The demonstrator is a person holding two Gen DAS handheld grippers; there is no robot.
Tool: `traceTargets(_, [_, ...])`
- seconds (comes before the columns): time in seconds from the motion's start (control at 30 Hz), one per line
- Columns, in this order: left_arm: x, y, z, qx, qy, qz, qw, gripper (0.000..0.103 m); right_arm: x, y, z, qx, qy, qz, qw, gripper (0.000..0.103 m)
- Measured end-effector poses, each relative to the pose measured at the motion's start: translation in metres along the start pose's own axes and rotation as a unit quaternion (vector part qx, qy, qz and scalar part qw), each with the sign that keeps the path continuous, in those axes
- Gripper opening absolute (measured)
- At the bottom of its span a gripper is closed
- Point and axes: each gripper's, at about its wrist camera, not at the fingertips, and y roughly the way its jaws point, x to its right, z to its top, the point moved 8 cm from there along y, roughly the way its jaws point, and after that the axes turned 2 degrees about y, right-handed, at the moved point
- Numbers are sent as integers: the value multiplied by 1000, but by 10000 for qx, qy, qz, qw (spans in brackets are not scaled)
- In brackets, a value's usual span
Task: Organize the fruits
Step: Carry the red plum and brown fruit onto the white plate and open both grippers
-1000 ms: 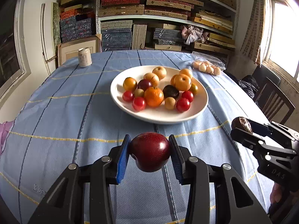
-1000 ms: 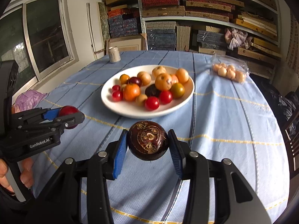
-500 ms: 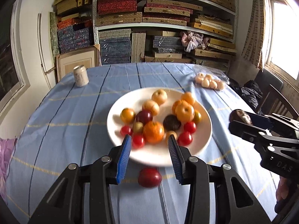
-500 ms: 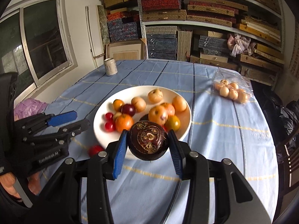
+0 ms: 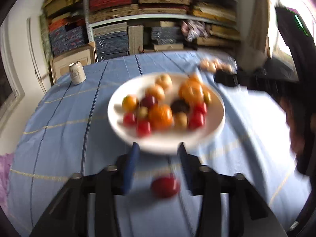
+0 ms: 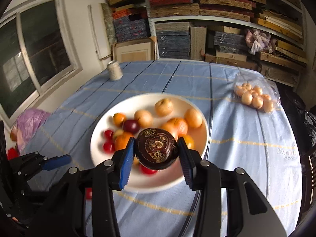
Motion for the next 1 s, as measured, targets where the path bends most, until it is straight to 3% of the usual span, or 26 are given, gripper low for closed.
traceTargets(0.03, [2,1,-10,-31,99,107,9999,73,0,0,-6,-32,-19,0,10000,42])
traceTargets(0.13, [3,22,-33,-316,116,263,9991,74,-5,0,-20,-90,-35,11,10000,42])
traceTargets(0.2, [-1,35,-39,-468,-9,177,9987,65,-8,-3,-23,-69,-32,26,10000,42])
traceTargets(0.23, [-2,40,-42,-548,-33,145,9984,49,-10,-7,-24,-47,-43,33,10000,42])
traceTargets(0.27, [-2,46,-45,-657,-32,164,9977,41,-11,-9,-24,-29,-58,30,10000,42])
traceTargets(0.5, [-8,40,-42,-458,-215,160,9986,39,-10,-27,-30,62,-106,15,9999,42])
traceTargets(0.73, [-5,8,-14,-60,-276,99,9996,39,-5,-25,-34,17,-75,-7,10000,42])
traceTargets(1.0, [-3,21,54,167,-434,-150,9988,39,-3,-10,18,42,-93,-63,9999,42])
